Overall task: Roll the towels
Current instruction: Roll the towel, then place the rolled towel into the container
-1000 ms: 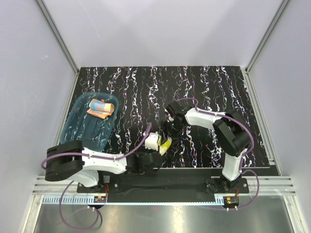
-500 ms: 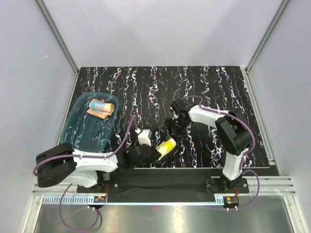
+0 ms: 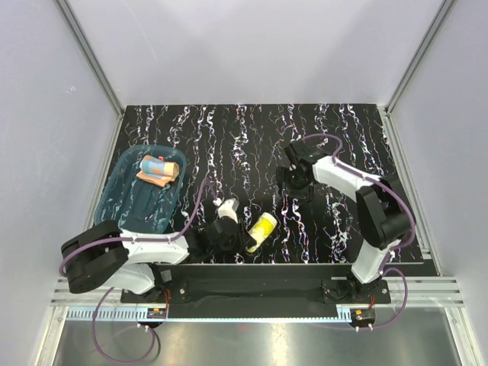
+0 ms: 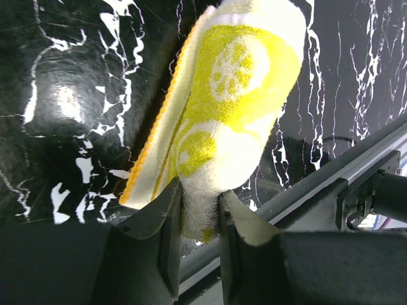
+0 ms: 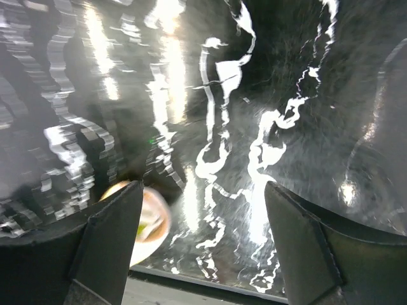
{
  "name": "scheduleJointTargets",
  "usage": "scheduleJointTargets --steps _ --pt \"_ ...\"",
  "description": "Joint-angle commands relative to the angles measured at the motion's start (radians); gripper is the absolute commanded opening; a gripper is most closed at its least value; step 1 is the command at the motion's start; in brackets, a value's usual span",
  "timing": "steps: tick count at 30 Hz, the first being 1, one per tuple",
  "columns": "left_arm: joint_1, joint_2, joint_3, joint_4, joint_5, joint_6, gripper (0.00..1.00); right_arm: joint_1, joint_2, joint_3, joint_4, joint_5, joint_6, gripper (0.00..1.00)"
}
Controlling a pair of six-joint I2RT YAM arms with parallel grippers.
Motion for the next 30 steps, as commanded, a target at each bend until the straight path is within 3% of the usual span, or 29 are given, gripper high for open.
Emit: scheduleJointTargets --steps 1,7,14,30 --pt "0.02 0.043 0.029 -0.11 0.083 -0.015 0.0 -0.004 -0.149 0.002 0.007 0.018 0.01 0.84" --pt "0.072 0.124 0.037 -0.089 0.178 -0.064 0.0 0.001 -0.313 -0.22 0.139 -0.204 0.116 0.8" --pt "0.138 0.209 -0.014 0.048 0.269 -0.135 0.0 0.113 -0.396 -0.426 0.322 -0.229 0.263 0.78" --pt "0.149 0.27 -0.046 0.149 0.32 -0.156 0.0 0.151 -0.165 -0.5 0.582 -0.253 0.324 0.7"
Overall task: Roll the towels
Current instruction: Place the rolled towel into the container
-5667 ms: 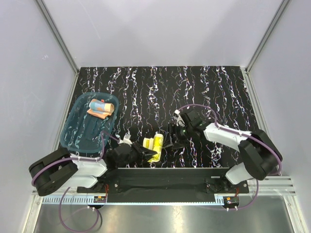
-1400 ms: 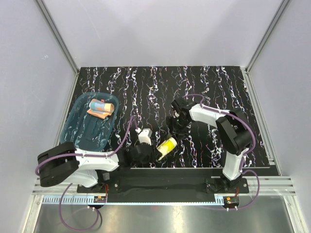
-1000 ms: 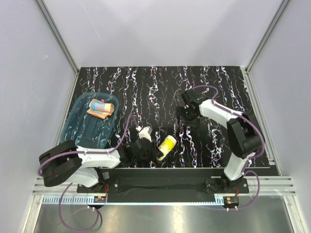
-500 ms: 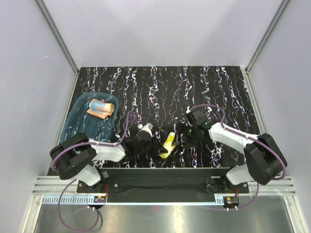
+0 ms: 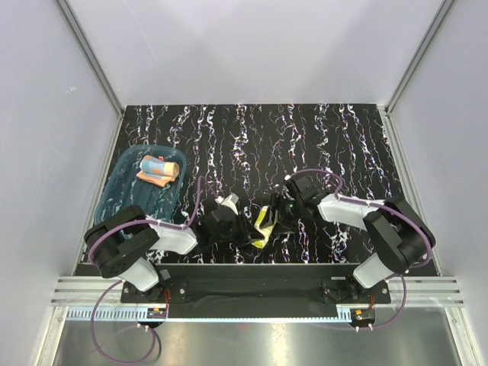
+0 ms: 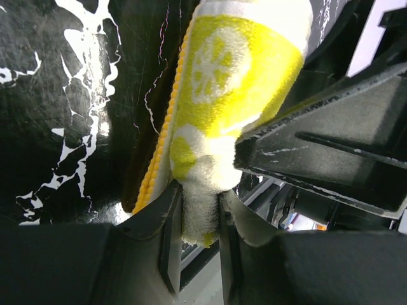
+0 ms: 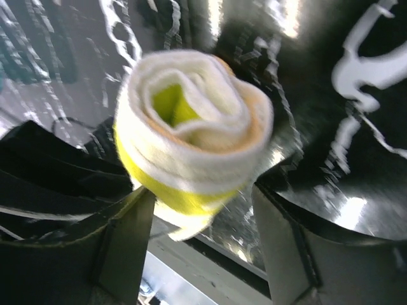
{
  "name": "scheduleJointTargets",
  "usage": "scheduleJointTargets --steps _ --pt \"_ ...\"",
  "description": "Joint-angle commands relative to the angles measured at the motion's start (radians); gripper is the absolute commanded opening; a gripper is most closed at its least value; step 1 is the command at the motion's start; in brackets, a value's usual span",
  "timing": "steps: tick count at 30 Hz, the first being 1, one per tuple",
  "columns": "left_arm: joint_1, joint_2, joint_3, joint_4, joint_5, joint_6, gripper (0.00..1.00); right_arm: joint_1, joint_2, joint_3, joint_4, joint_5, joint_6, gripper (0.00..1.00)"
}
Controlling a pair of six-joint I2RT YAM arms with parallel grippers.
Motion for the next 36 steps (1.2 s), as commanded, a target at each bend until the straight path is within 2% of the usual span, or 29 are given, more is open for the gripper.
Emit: scheduleJointTargets --steps 1,5,6,8,9,10,12,13,16,18,23,30,36 --pt "-0.006 0.062 -0.044 -0.125 0.037 0.029 0.0 0.017 0.078 -0.012 0.103 0.037 0.011 0.69" --pt "-0.003 0.076 -0.046 -0.095 0.06 0.032 0.0 0.018 0.11 -0.023 0.143 0.041 0.015 0.52" --pt "-0.003 0.078 -0.046 -0.091 0.062 0.033 0.0 0.017 0.118 -0.027 0.152 0.04 0.017 0.41" --pt "-0.003 0.072 -0.047 -0.083 0.068 0.045 0.05 0.017 0.144 -0.04 0.183 0.032 0.02 0.33" --pt "-0.003 0.069 -0.046 -0.086 0.066 0.052 0.11 0.017 0.154 -0.044 0.188 0.025 0.02 0.26" --pt "-0.003 0.059 -0.046 -0.101 0.062 0.061 0.27 0.017 0.171 -0.052 0.226 0.02 0.022 0.23" --pt "-0.003 0.015 -0.038 -0.161 0.039 0.099 0.41 0.018 0.184 -0.058 0.238 0.014 0.019 0.15" --pt "-0.005 -0.006 -0.033 -0.192 0.023 0.131 0.52 0.017 0.193 -0.063 0.238 0.015 0.015 0.12" --pt "-0.003 -0.108 -0.003 -0.34 -0.053 0.18 0.65 0.018 0.207 -0.063 0.235 0.012 0.0 0.04" --pt "-0.002 -0.163 0.034 -0.443 -0.111 0.225 0.68 0.018 0.214 -0.061 0.232 0.009 -0.008 0.02" --pt "0.011 -0.183 0.085 -0.554 -0.179 0.271 0.69 0.02 0.237 -0.063 0.243 -0.005 -0.014 0.0" --pt "0.038 -0.228 0.082 -0.532 -0.196 0.311 0.7 0.035 0.256 -0.067 0.268 -0.031 -0.023 0.0" --pt "0.053 -0.134 0.137 -0.505 -0.182 0.364 0.69 0.06 0.266 -0.055 0.274 -0.037 -0.023 0.0"
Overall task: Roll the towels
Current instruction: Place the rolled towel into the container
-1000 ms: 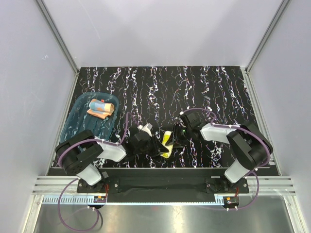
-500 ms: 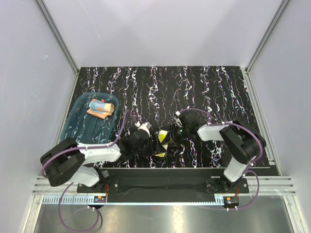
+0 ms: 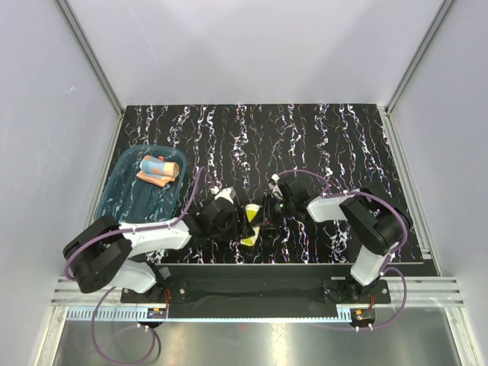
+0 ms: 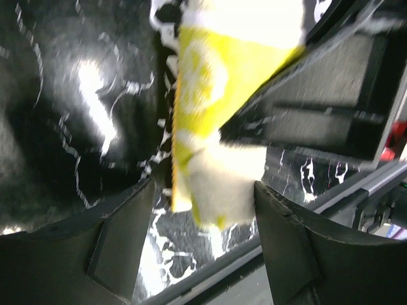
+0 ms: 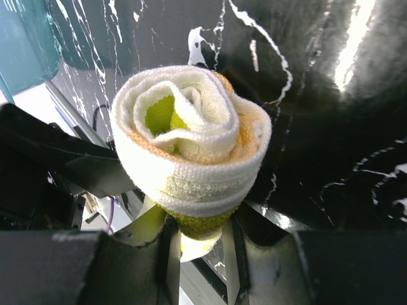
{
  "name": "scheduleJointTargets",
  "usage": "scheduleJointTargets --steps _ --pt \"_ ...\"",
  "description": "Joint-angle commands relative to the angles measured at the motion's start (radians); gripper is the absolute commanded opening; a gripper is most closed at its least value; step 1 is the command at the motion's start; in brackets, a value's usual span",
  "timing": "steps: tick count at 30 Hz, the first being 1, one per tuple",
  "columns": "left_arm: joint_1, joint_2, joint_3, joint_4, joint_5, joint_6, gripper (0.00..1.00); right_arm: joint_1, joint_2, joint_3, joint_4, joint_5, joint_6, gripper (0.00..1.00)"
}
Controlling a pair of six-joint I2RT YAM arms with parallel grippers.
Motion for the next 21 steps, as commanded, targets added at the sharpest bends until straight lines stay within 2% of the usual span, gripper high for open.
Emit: scheduleJointTargets --steps 1,6,9,10,13,14,15,16,18,20,21 --pt "0.019 0.086 0.034 -0.023 -0.039 0.06 0.69 0.031 0.068 -0.035 -0.139 0.12 -0.06 0.0" --pt "0.028 0.176 0.009 0.085 0.027 0.044 0.59 0.034 0.075 -0.036 -0.134 0.12 -0.052 0.0" --pt "0.028 0.207 -0.028 0.137 0.045 0.018 0.48 0.034 0.079 -0.039 -0.116 0.11 -0.044 0.0" --pt "0.028 0.219 -0.034 0.147 0.048 0.009 0.39 0.034 0.081 -0.039 -0.113 0.107 -0.043 0.0" --pt "0.026 0.238 -0.051 0.167 0.051 0.004 0.22 0.034 0.092 -0.038 -0.103 0.099 -0.038 0.0" --pt "0.028 0.241 -0.055 0.173 0.051 0.006 0.09 0.032 0.093 -0.038 -0.1 0.097 -0.038 0.0" --pt "0.028 0.245 -0.054 0.173 0.051 0.006 0.04 0.034 0.096 -0.038 -0.099 0.096 -0.038 0.0" --pt "0.028 0.252 -0.055 0.173 0.053 0.009 0.0 0.034 0.098 -0.036 -0.1 0.096 -0.038 0.0" --pt "0.03 0.256 -0.052 0.174 0.053 0.012 0.0 0.034 0.098 -0.033 -0.106 0.097 -0.038 0.0" --pt "0.03 0.256 -0.055 0.176 0.054 0.015 0.0 0.034 0.096 -0.029 -0.119 0.11 -0.037 0.07" --pt "0.03 0.255 -0.055 0.177 0.051 0.015 0.0 0.034 0.09 -0.023 -0.141 0.116 -0.041 0.29"
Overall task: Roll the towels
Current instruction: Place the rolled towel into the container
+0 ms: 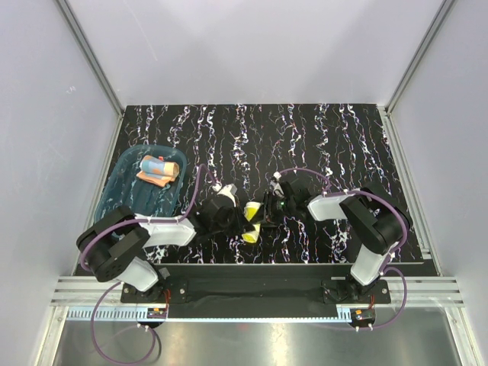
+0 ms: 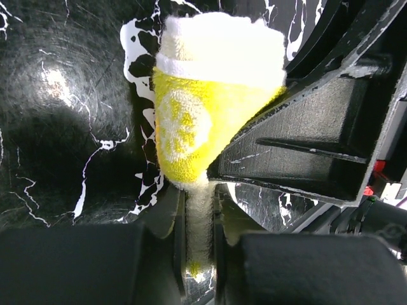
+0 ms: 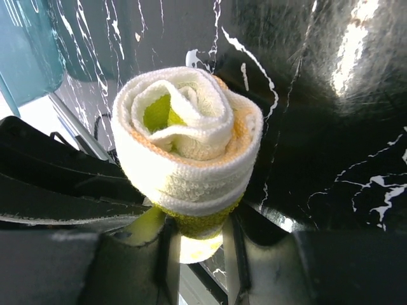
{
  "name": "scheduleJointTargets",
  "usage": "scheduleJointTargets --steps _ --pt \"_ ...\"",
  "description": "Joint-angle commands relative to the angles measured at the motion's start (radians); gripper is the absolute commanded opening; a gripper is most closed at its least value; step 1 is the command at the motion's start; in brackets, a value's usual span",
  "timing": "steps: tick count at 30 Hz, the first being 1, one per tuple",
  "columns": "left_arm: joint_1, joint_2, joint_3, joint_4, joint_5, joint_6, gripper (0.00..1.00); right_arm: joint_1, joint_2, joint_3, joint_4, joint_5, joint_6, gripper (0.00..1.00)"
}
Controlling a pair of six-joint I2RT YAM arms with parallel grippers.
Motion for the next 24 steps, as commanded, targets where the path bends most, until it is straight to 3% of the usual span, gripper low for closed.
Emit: scheduleJointTargets --steps 1,3,9,10,14,24 --pt "-0.016 0.098 -0.047 -0.068 -0.022 0.043 0.0 0.044 0.075 -0.024 -0.18 0.121 -0.047 0.42" --pt "-0.016 0.088 -0.052 -0.073 -0.03 0.042 0.0 0.042 0.052 -0.006 -0.233 0.142 -0.059 0.65" --pt "-0.016 0.002 -0.047 -0.14 -0.066 0.049 0.0 0.042 -0.063 0.109 -0.547 0.328 -0.105 0.81" --pt "-0.016 -0.023 -0.046 -0.152 -0.07 0.049 0.0 0.038 -0.082 0.125 -0.581 0.377 -0.11 0.88" --pt "-0.016 -0.089 -0.024 -0.241 -0.106 0.051 0.0 -0.004 -0.152 0.209 -0.726 0.46 -0.137 1.0" --pt "0.001 -0.326 0.045 -0.465 -0.185 0.058 0.0 -0.151 -0.289 0.237 -0.84 0.466 -0.203 1.0"
